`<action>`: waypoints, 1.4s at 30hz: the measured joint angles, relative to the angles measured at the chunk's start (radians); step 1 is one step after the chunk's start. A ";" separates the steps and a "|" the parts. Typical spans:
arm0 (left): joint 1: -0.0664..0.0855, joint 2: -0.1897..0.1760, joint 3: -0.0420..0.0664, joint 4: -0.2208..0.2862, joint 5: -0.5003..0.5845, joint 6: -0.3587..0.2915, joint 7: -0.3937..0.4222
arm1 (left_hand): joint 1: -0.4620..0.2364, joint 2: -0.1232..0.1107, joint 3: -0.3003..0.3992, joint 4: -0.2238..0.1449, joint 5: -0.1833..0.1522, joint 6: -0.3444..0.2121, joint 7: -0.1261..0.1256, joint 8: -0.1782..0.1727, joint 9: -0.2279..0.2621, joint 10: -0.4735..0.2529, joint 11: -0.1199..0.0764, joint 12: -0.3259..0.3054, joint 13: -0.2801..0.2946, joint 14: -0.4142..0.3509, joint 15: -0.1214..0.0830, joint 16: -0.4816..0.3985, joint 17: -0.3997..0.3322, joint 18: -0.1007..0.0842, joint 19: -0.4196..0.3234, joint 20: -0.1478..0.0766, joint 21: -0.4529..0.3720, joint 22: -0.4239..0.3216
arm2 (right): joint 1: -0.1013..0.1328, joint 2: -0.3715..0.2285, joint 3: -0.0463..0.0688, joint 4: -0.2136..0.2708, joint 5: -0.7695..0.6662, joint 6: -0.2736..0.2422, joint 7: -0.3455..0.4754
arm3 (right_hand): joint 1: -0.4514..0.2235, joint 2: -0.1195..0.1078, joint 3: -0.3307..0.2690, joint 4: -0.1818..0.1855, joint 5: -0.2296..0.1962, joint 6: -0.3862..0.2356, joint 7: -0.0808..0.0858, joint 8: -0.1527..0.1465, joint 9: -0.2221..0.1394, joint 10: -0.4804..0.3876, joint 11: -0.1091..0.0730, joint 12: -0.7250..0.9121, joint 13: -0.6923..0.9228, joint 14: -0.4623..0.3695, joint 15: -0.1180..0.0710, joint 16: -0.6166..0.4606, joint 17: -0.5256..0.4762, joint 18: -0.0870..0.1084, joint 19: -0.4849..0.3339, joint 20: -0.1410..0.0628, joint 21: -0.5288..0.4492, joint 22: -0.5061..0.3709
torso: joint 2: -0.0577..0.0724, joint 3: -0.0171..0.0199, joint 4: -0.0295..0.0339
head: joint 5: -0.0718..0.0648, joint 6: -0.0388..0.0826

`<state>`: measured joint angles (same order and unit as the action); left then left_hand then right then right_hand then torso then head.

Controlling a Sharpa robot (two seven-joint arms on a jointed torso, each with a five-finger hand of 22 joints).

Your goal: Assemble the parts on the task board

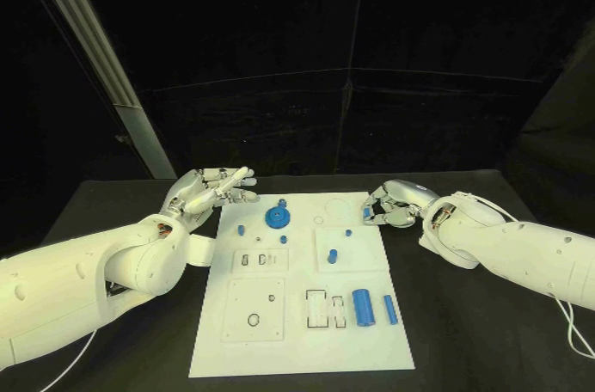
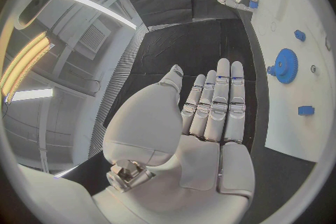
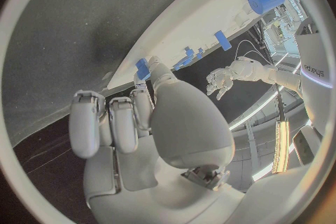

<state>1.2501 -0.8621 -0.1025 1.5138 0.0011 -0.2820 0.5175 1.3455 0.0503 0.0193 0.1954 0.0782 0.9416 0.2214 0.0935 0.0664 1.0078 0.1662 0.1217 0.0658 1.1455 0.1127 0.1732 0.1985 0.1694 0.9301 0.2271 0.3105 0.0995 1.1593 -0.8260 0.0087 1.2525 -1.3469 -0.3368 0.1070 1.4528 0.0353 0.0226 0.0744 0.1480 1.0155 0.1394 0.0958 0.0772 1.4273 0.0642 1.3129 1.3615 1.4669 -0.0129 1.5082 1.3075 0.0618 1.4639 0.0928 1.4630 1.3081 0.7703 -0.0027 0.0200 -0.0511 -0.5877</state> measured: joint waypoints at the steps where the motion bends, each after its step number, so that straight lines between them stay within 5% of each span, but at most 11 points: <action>1: 0.000 0.000 0.000 0.000 0.000 0.000 0.000 | 0.000 0.000 -0.002 -0.002 0.000 0.000 0.000 0.000 0.000 0.000 0.000 0.000 0.000 0.000 0.000 0.000 0.000 0.000 0.000 0.000 0.000 0.000 | 0.000 0.000 0.000 0.000 0.000 0.001 0.000 | -0.001 0.005 0.006 -0.001 0.000 0.009 -0.001 0.001 0.001 0.000 0.000 0.000 0.022 -0.001 -0.001 0.000 0.000 0.000 0.000 0.000 0.000 0.000 | 0.000 0.0000 0.0000 | 0.000 0.000; 7: 0.000 0.000 0.000 0.000 0.000 0.000 -0.001 | 0.000 0.000 -0.003 -0.003 0.000 0.000 0.000 0.000 -0.001 0.000 0.000 0.000 0.000 0.000 0.000 0.000 0.000 0.000 0.000 0.000 0.000 -0.001 | 0.000 0.000 0.000 0.000 0.001 0.000 0.000 | 0.001 0.020 0.044 -0.015 -0.022 0.048 -0.015 0.009 0.002 -0.008 -0.008 0.003 0.029 0.000 -0.014 0.004 0.000 0.000 0.003 -0.014 0.000 0.000 | 0.000 0.0003 0.0000 | -0.001 -0.002; 15: 0.000 -0.001 0.000 0.001 0.000 0.000 -0.003 | 0.000 0.000 -0.003 -0.003 0.000 0.000 0.000 0.000 -0.001 0.000 0.000 0.000 -0.001 0.000 0.000 0.000 0.000 0.000 0.000 0.000 0.000 -0.001 | 0.000 -0.003 0.000 0.015 0.003 -0.024 -0.003 | -0.005 0.026 0.097 -0.040 -0.049 0.054 -0.012 0.017 0.002 -0.007 -0.018 0.003 0.029 0.000 -0.025 0.004 0.000 0.000 0.001 -0.024 0.000 0.000 | 0.000 0.0006 0.0000 | -0.001 -0.003; 19: 0.000 -0.004 0.000 0.002 0.000 0.000 -0.003 | 0.000 0.000 -0.003 -0.002 0.000 0.000 0.000 0.000 -0.001 0.000 0.000 0.000 -0.001 0.000 0.000 0.000 0.000 0.000 0.000 0.000 0.000 -0.001 | 0.000 -0.016 0.000 0.048 0.013 -0.041 -0.011 | -0.010 0.030 0.107 -0.047 -0.049 0.054 -0.012 0.017 0.002 -0.007 -0.018 0.003 0.029 0.000 -0.025 0.004 0.000 0.000 0.001 -0.024 0.000 0.000 | -0.001 0.0002 0.0000 | -0.001 -0.005; 27: 0.000 -0.011 0.000 0.008 0.000 0.000 -0.004 | 0.000 0.000 0.000 -0.005 0.000 0.000 0.000 -0.007 -0.001 0.000 0.000 0.000 -0.001 -0.001 0.001 -0.005 0.001 0.000 0.000 0.000 0.000 -0.002 | 0.009 -0.034 0.001 0.188 0.055 -0.068 -0.086 | -0.015 0.035 0.120 -0.052 -0.053 0.054 -0.012 0.010 0.002 -0.007 -0.018 0.000 0.029 0.000 -0.025 0.004 0.000 0.000 0.001 -0.024 0.000 0.000 | -0.004 -0.0035 0.0003 | 0.002 -0.001; 34: 0.003 -0.012 0.000 0.002 0.000 0.000 -0.005 | 0.000 0.000 0.000 -0.005 0.000 0.000 0.000 -0.007 -0.001 0.000 0.000 -0.005 -0.001 -0.004 0.004 -0.011 0.001 0.000 0.000 0.000 -0.004 -0.003 | 0.015 0.034 0.002 0.266 0.068 -0.090 -0.197 | -0.022 0.041 0.126 -0.055 -0.039 0.054 -0.012 0.004 0.002 -0.007 -0.018 -0.004 0.029 0.000 -0.025 0.004 0.000 0.000 0.001 -0.024 0.000 0.000 | -0.009 -0.0076 0.0013 | 0.013 -0.007; 42: 0.009 -0.009 0.000 -0.011 0.002 0.000 -0.006 | 0.000 0.000 0.000 -0.005 0.000 0.000 0.000 -0.007 -0.001 0.000 0.000 -0.005 -0.001 -0.004 0.004 -0.011 0.001 0.000 0.000 0.000 -0.004 -0.005 | 0.016 0.155 -0.001 0.262 0.030 -0.096 -0.281 | -0.032 0.036 0.128 -0.057 -0.037 0.054 -0.012 -0.003 0.001 -0.003 -0.022 -0.006 0.029 0.000 -0.025 0.004 0.000 0.000 0.001 -0.024 0.000 0.000 | -0.013 -0.0103 0.0028 | 0.031 -0.024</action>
<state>1.2591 -0.8707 -0.1026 1.5028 0.0034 -0.2819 0.5118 1.3455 0.0503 0.0197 0.1901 0.0782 0.9416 0.2214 0.0868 0.0657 1.0077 0.1662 0.1167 0.0652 1.1418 0.1164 0.1619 0.1992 0.1693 0.9301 0.2270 0.3066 0.0949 1.1749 -0.6709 0.0075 1.5147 -1.3172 -0.4329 -0.1743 1.4207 0.0713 0.1509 0.0177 0.1113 1.0697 0.1276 0.0926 0.0787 1.4240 0.0424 1.3068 1.3900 1.4669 -0.0377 1.5122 1.3074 0.0619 1.4653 0.0692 1.4630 1.3077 0.7570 -0.0129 0.0228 -0.0198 -0.6114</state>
